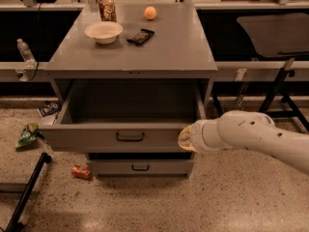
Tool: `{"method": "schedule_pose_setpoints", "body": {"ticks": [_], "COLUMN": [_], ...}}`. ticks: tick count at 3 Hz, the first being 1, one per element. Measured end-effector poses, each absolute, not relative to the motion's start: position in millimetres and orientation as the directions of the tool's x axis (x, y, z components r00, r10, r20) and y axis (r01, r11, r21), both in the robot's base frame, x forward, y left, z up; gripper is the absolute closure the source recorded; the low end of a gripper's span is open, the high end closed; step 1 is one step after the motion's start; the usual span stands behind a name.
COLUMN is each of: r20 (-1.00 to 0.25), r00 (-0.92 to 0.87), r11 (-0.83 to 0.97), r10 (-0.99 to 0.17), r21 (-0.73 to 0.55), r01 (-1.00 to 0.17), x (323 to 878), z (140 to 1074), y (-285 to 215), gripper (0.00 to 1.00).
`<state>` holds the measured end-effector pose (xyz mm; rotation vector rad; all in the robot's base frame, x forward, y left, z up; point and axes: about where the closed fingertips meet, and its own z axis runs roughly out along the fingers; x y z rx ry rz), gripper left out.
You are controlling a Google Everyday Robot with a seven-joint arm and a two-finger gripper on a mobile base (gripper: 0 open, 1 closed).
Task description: Close top drawer
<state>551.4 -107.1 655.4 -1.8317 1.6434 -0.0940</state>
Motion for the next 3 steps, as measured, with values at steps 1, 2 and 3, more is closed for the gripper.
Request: {"method": "schedule_pose_setpoints", "body": {"ticks": [1,2,3], "r20": [-0.361,-0.351,-0.343], "r00": [0.21,0.206,0.2], "r11": [0.011,0.008,0.016], "r10": [-0.909,-0.913,-0.918], "r21": [-0.523,-0.522,-0.537], "r01": [-0.852,-0.853,-0.844], "x": [582.1,611.5,639.5], "z": [647.7,638.4,630.2], "y": [-112.9,-120.2,-124.7], "gripper": [1.0,1.0,1.0]}}
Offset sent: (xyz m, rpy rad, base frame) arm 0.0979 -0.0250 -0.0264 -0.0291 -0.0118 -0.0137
